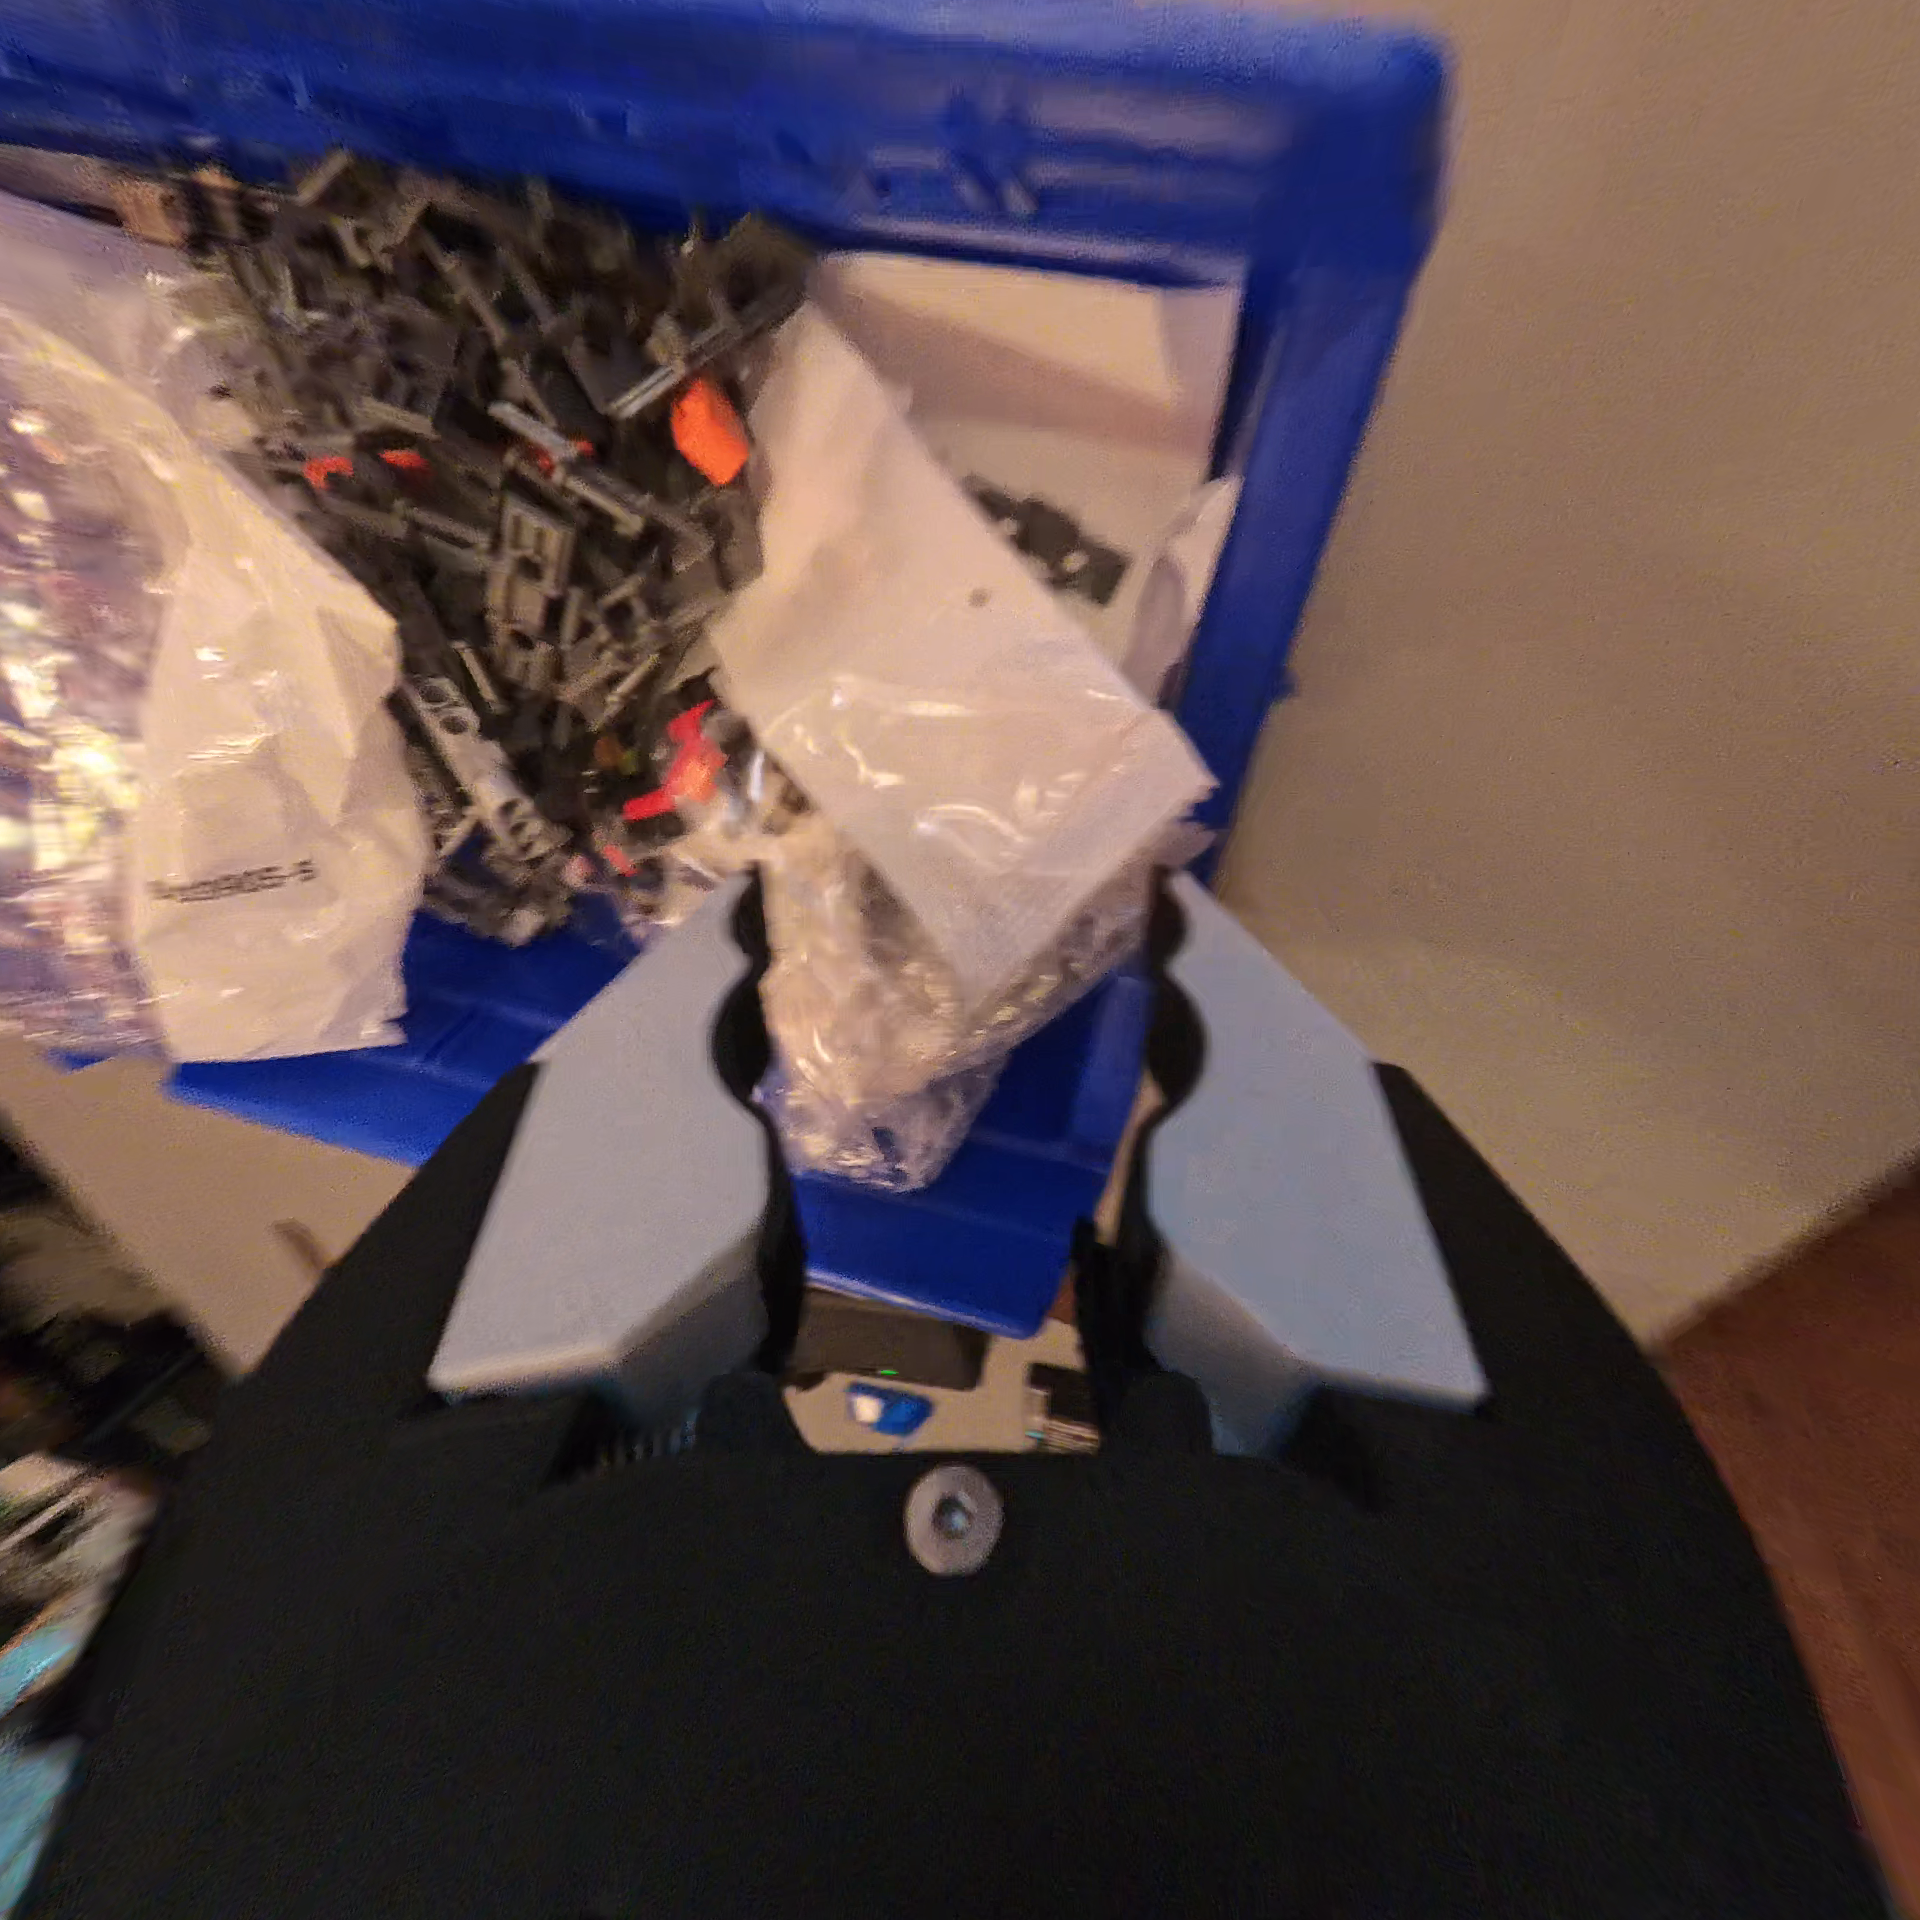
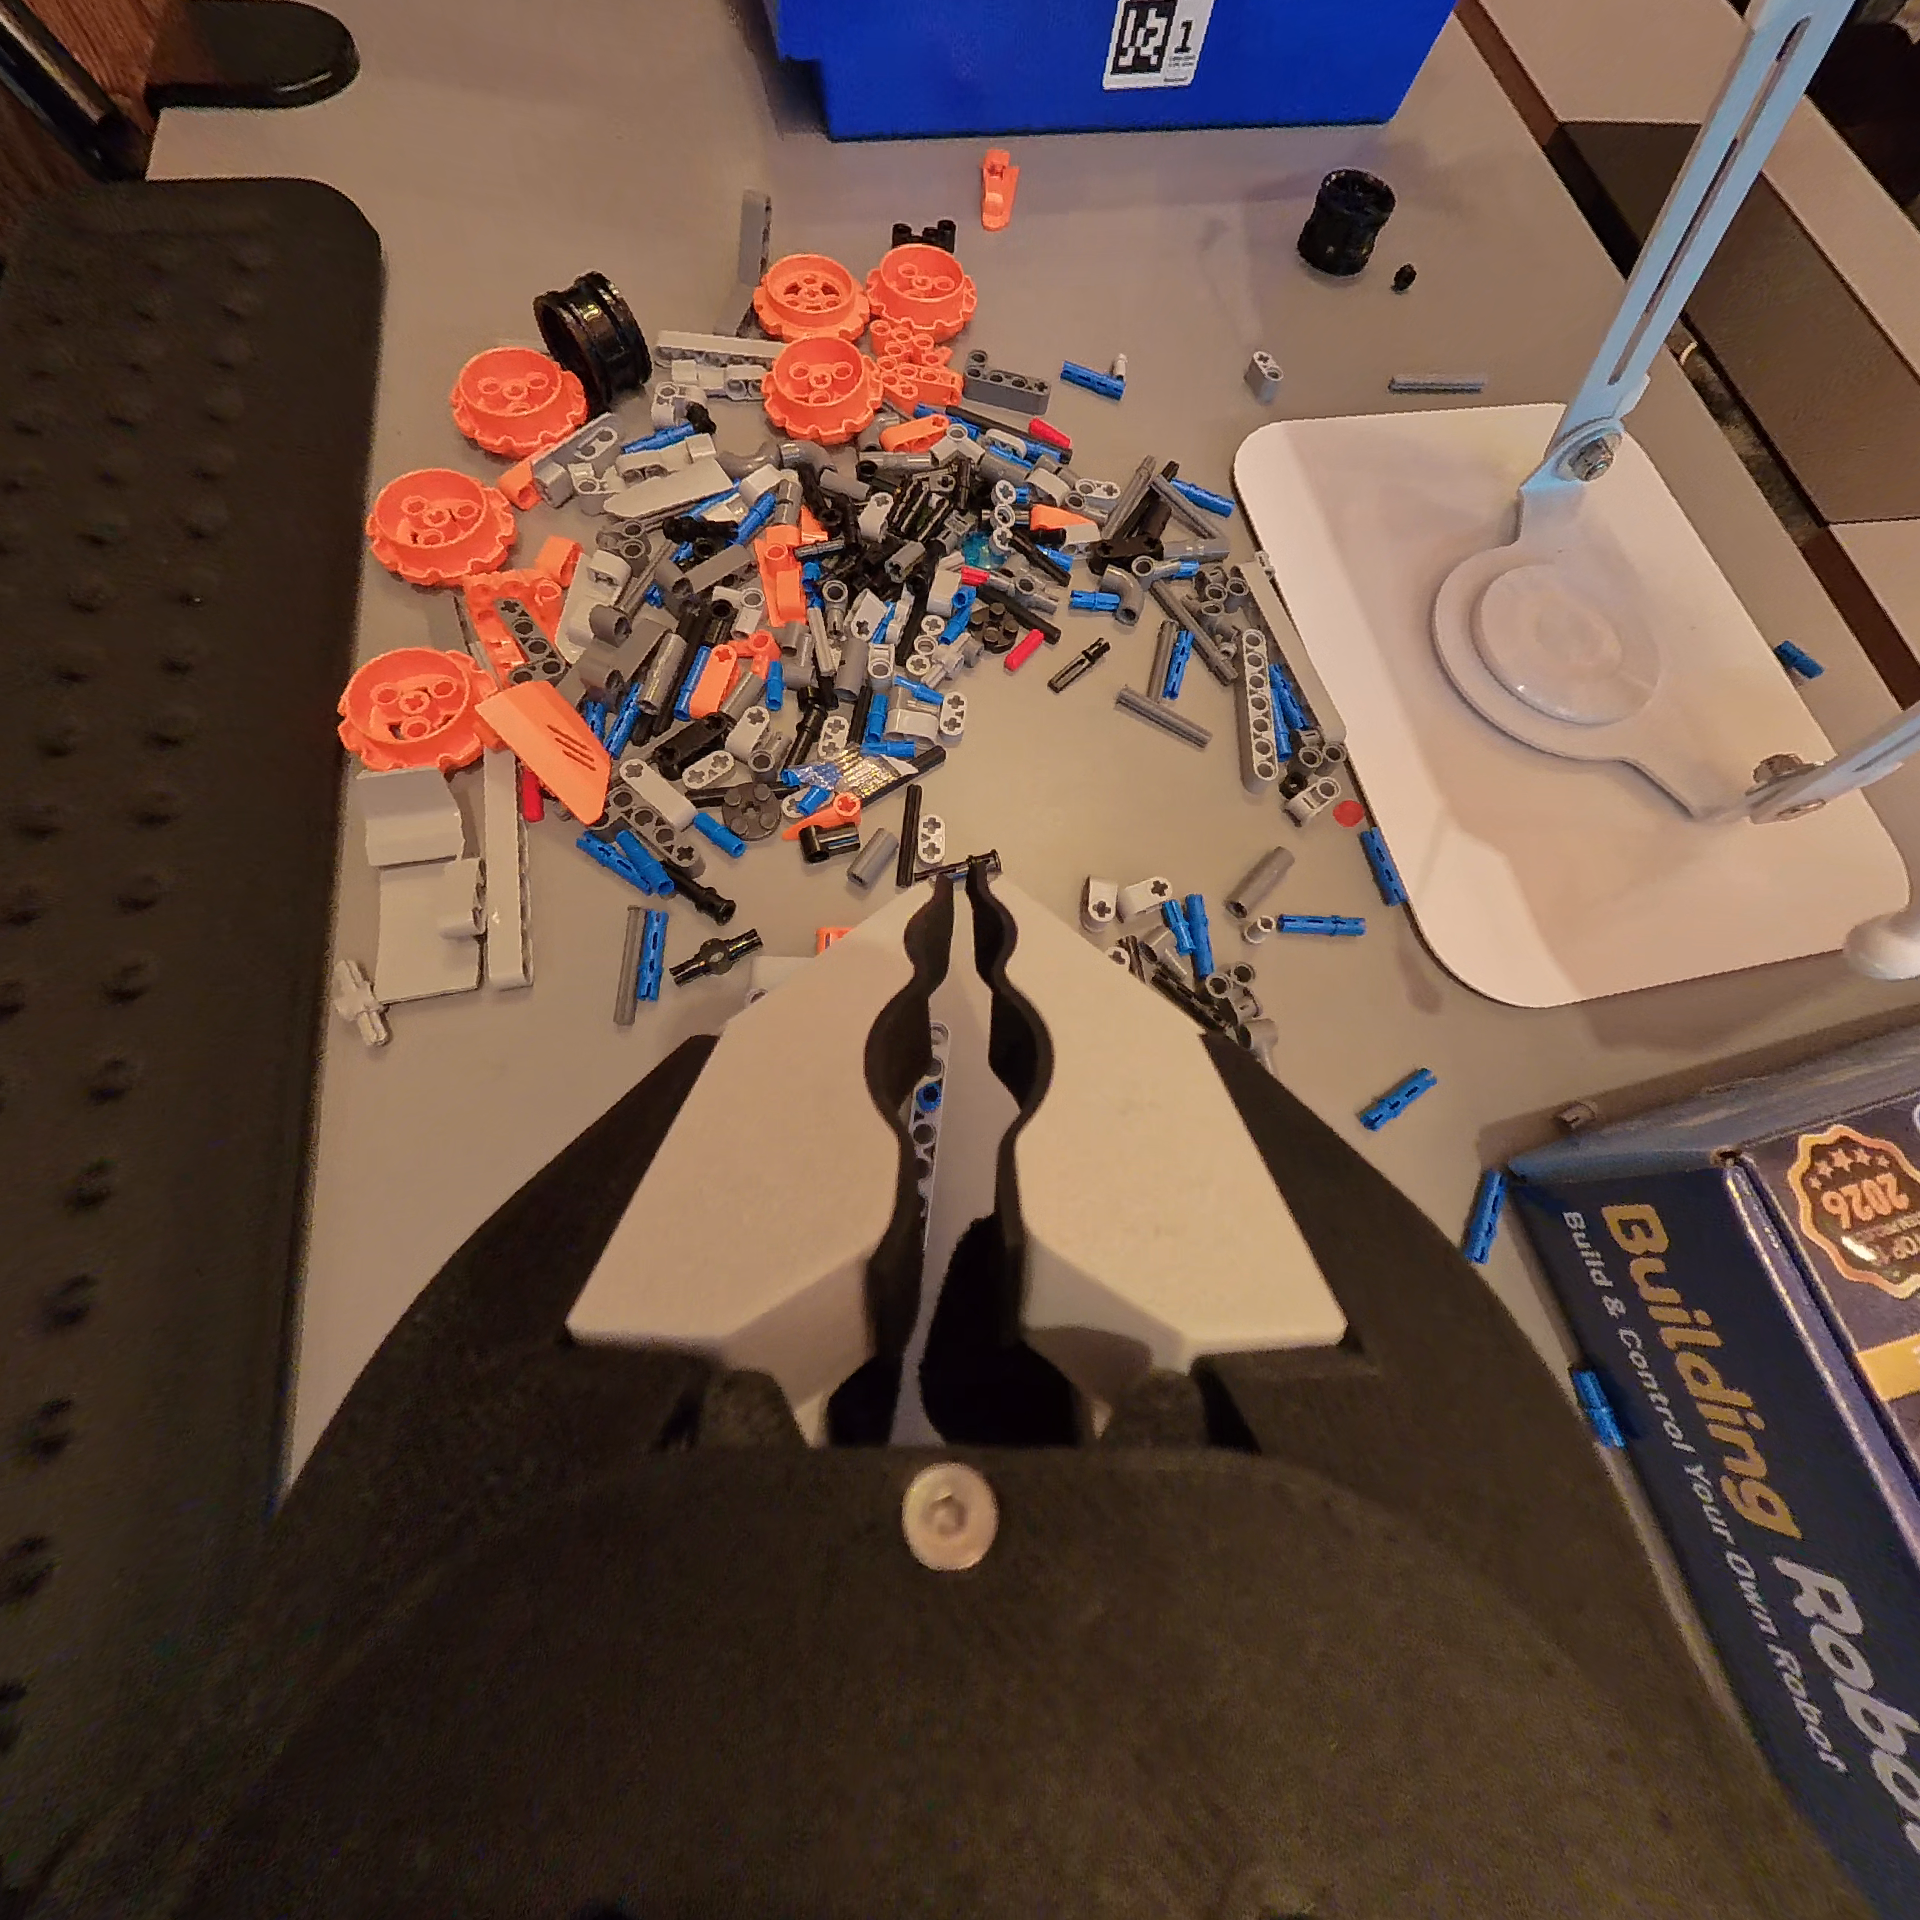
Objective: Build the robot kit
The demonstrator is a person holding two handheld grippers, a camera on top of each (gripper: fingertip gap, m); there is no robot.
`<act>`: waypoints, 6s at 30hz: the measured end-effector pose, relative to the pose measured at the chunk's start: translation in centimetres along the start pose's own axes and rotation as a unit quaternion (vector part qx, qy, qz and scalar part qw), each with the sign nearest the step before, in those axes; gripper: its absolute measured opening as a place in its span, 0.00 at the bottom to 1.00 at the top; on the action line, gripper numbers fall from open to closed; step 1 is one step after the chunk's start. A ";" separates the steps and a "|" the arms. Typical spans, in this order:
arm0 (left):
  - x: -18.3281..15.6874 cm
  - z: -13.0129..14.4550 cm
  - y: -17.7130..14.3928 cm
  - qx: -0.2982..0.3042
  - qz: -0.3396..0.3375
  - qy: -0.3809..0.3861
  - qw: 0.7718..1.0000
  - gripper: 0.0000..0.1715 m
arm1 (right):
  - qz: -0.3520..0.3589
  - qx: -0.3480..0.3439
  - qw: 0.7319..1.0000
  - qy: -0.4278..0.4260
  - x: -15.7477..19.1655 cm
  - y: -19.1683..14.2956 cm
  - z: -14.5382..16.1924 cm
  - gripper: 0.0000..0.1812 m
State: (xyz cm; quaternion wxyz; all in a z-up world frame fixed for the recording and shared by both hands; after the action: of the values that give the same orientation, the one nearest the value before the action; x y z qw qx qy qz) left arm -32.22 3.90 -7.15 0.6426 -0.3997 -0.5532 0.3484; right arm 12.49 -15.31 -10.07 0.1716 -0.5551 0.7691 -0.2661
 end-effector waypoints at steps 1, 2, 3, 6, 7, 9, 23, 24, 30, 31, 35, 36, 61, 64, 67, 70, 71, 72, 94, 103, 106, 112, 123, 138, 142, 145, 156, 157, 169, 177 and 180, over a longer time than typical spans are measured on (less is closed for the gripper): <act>0.5 0.2 0.6 -0.003 -0.042 0.010 0.999 0.26 | 0.000 -0.001 1.000 -0.001 0.0 0.0 0.0 0.01; 0.9 0.4 0.9 -0.009 -0.068 0.009 0.998 0.09 | 0.000 -0.002 1.000 -0.001 0.0 0.0 -0.1 0.01; 1.4 0.7 0.8 -0.014 -0.080 -0.002 0.997 0.00 | 0.000 -0.002 1.000 -0.001 0.0 0.0 -0.1 0.01; 4.3 0.8 -0.6 -0.057 -0.115 -0.058 0.990 0.00 | -0.001 0.001 1.000 0.004 -0.2 0.2 0.1 0.01; 5.2 0.8 -1.2 -0.073 -0.119 -0.074 0.988 0.00 | 0.000 0.001 1.000 0.005 -0.2 0.2 0.2 0.01; 6.7 1.0 -2.0 -0.089 -0.121 -0.094 0.984 0.00 | 0.001 -0.001 1.000 0.009 -0.4 0.1 0.3 0.01; 5.3 1.1 -5.0 -0.098 -0.179 -0.131 0.970 0.20 | 0.006 -0.001 1.000 0.015 -0.6 0.0 0.5 0.01; 4.4 0.1 -6.4 -0.128 -0.167 -0.120 0.970 0.18 | 0.006 0.000 1.000 0.015 -0.6 0.0 0.6 0.01; -2.9 -2.3 -5.7 -0.089 -0.034 -0.015 0.995 0.03 | 0.010 0.000 1.000 0.012 -0.5 -0.3 0.5 0.01; -3.0 -2.3 -4.4 -0.071 -0.026 -0.022 0.997 0.04 | 0.013 -0.003 1.000 0.008 -0.5 -0.6 0.3 0.01; -0.8 -1.5 -0.2 -0.032 -0.096 -0.063 0.993 0.13 | 0.030 -0.021 0.999 0.005 -0.4 -1.8 0.0 0.01; -0.5 -1.4 0.6 -0.031 -0.102 -0.077 0.991 0.16 | 0.031 -0.024 0.999 0.006 -0.5 -2.0 -0.1 0.01; 3.9 1.0 -2.1 -0.127 -0.170 -0.194 0.958 0.01 | 0.027 -0.015 0.999 0.006 -0.2 -2.0 0.2 0.01; 4.0 1.9 -2.9 -0.147 -0.157 -0.205 0.955 0.00 | 0.026 -0.014 1.000 0.008 -0.3 -1.9 0.3 0.01; 4.1 2.5 -3.8 -0.171 -0.141 -0.223 0.949 0.00 | 0.023 -0.012 1.000 0.010 -0.3 -1.7 0.4 0.01; 5.0 3.0 -4.3 -0.188 -0.120 -0.261 0.939 0.00 | 0.021 -0.009 1.000 0.013 -0.3 -1.6 0.5 0.01; 5.4 3.2 -4.4 -0.196 -0.112 -0.277 0.934 0.00 | 0.021 -0.008 1.000 0.013 -0.3 -1.6 0.5 0.01; 5.6 3.5 -4.4 -0.202 -0.100 -0.294 0.929 0.00 | 0.021 -0.009 1.000 0.013 -0.3 -1.6 0.5 0.01; 7.1 6.5 -9.1 -0.342 -0.057 -0.399 0.849 0.00 | 0.013 -0.002 1.000 0.020 -0.3 -1.4 0.8 0.01; 8.0 6.4 -13.1 -0.378 -0.101 -0.382 0.837 0.00 | 0.012 -0.004 1.000 0.020 -0.3 -1.4 0.8 0.01; 8.6 6.4 -14.0 -0.379 -0.112 -0.374 0.839 0.00 | 0.011 -0.003 1.000 0.022 -0.3 -1.4 0.9 0.01; 9.5 6.2 -15.3 -0.386 -0.132 -0.363 0.838 0.00 | 0.014 -0.008 1.000 0.026 -0.5 -1.5 1.0 0.01; 9.8 7.4 -17.8 -0.414 -0.159 -0.352 0.824 0.00 | 0.015 -0.019 0.999 0.038 -1.2 -1.4 1.4 0.01; 10.0 6.7 -22.7 -0.444 -0.210 -0.319 0.811 0.00 | 0.024 -0.027 0.999 0.033 -1.3 -1.4 0.8 0.01; 9.9 5.4 -23.2 -0.453 -0.205 -0.315 0.809 0.00 | 0.025 -0.029 0.999 0.028 -1.1 -1.5 0.5 0.01; 9.8 4.5 -22.9 -0.466 -0.196 -0.310 0.805 0.00 | 0.025 -0.031 0.999 0.026 -1.0 -1.5 0.3 0.01; 9.4 -0.8 -22.3 -0.510 -0.144 -0.279 0.801 0.00 | 0.049 -0.071 0.996 0.005 -0.3 -0.9 -4.0 0.06; 9.2 -1.4 -22.5 -0.519 -0.140 -0.270 0.799 0.00 | 0.051 -0.081 0.995 0.003 0.0 -0.5 -5.2 0.07; 4.6 -7.8 -22.5 -0.643 -0.031 -0.140 0.752 0.00 | 0.142 -0.162 0.968 -0.126 4.0 8.3 -18.5 0.30; 2.7 -11.6 -21.6 -0.650 0.005 -0.121 0.751 0.00 | 0.263 -0.135 0.936 -0.191 2.8 10.9 -18.8 0.05; 3.4 -11.5 -21.0 -0.646 0.011 -0.141 0.750 0.00 | 0.245 -0.156 0.938 -0.186 3.0 9.0 -18.7 0.04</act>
State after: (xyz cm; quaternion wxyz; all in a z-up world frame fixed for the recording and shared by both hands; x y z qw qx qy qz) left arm -20.27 -3.73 12.41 0.1421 -0.6721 -0.7260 -0.0330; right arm -5.84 -11.88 -0.39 0.2827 -0.4091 0.8675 0.0162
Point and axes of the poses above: each gripper's, where its closed fingertips meet, y out along the fingers, z out of its underside, x = y × z across the jaws, the point moved 5 cm from there along -y, back along the fingers, and after that the axes turned 12 degrees about -z, right-handed, at the moved point
